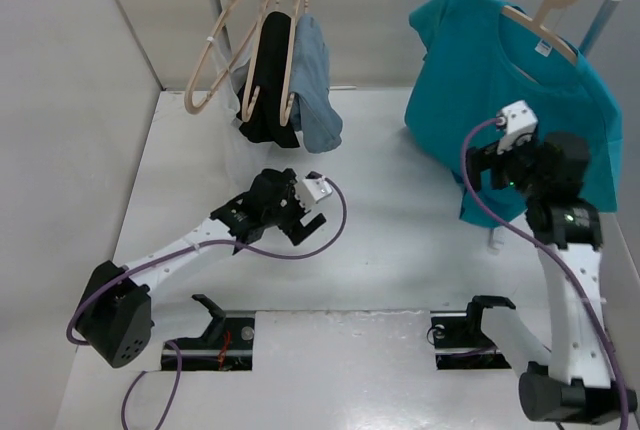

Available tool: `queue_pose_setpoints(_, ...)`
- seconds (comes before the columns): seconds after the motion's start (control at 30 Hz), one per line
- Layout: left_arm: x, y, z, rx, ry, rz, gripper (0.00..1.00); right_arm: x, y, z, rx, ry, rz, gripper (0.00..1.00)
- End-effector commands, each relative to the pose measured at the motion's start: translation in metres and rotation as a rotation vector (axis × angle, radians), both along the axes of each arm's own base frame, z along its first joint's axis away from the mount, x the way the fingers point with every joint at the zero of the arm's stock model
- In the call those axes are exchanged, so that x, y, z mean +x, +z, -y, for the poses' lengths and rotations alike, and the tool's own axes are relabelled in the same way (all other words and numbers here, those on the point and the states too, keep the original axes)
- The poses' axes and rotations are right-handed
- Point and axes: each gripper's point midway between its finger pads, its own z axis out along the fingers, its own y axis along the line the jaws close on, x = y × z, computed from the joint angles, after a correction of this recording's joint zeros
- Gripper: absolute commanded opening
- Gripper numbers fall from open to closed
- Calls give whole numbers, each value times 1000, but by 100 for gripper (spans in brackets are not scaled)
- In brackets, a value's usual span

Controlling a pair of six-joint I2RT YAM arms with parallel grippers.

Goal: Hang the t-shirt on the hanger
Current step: Hang the hanger with tshirt onto the clothesline

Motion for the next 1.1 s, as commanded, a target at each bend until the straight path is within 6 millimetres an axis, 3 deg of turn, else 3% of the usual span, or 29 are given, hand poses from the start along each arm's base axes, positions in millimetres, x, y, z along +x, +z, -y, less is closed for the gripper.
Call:
queue_pose_setpoints(0.0, 11, 2, -14, -32, 151, 60, 100, 5, -72, -19, 162, 37, -165, 99)
queue_pose_setpoints(0.07, 22, 1, -25, -31, 247, 103, 100, 8, -83, -18, 186, 14, -147, 99)
queue_pose_setpoints(0.1, 25, -1, -28, -34, 278, 114, 100, 8, -104, -17, 205, -9, -187, 99)
queue_pose_setpoints(0.17, 31, -2, -38, -50, 352, 154, 100, 13, -112, -17, 242, -32, -166, 99)
queue_pose_setpoints(0.2, 32, -3, -40, -58, 374, 162, 100, 12, -129, -17, 244, -35, -191, 99)
queue_pose_setpoints(0.47, 38, -10, -62, -112, 550, 220, 100, 28, -197, -18, 306, -79, -360, 99)
queue_pose_setpoints(0.7, 34, -18, -72, -124, 592, 217, 100, 32, -219, -22, 304, -49, -411, 99)
queue_pose_setpoints(1.07, 32, -21, -77, -123, 601, 217, 100, 25, -221, -17, 287, -79, -394, 99)
